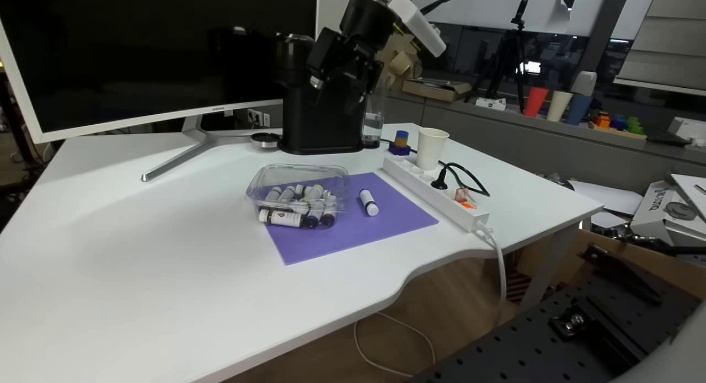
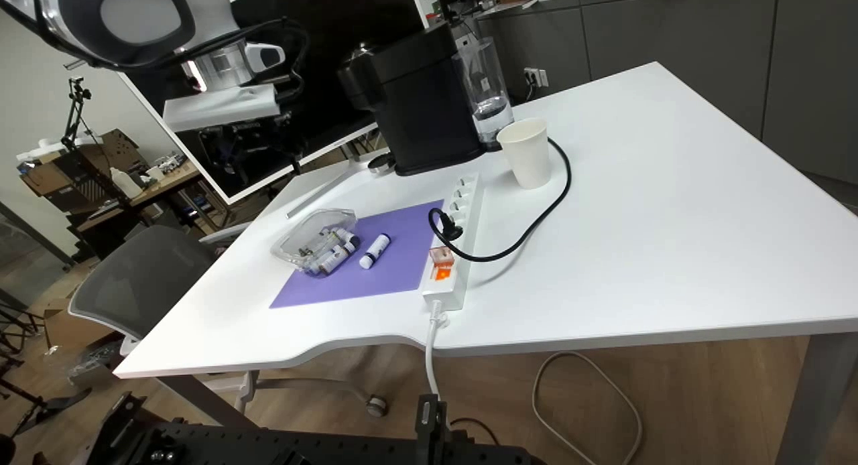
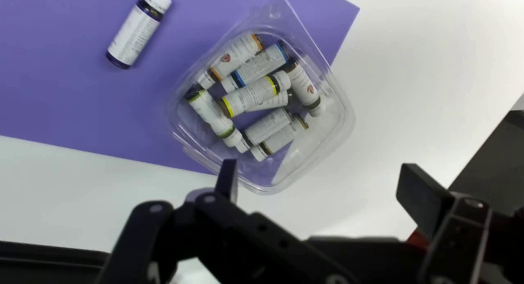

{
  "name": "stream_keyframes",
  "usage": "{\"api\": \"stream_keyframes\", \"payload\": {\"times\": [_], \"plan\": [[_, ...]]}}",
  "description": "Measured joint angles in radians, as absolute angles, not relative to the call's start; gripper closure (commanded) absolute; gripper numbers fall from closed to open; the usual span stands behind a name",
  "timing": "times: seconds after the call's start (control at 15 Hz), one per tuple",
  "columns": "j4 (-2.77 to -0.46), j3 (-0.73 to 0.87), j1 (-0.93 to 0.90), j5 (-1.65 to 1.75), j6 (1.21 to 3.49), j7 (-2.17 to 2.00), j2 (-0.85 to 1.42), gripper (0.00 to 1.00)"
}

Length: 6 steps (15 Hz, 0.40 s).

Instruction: Close the lid on the clear container

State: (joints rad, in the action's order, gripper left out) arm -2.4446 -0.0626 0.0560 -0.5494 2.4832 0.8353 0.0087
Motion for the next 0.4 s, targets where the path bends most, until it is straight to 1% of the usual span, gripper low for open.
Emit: {"api": "stream_keyframes", "payload": {"times": [0.4], "plan": [[-2.513, -0.034, 0.059, -0.291, 2.57, 0.431, -0.048, 0.0]]}}
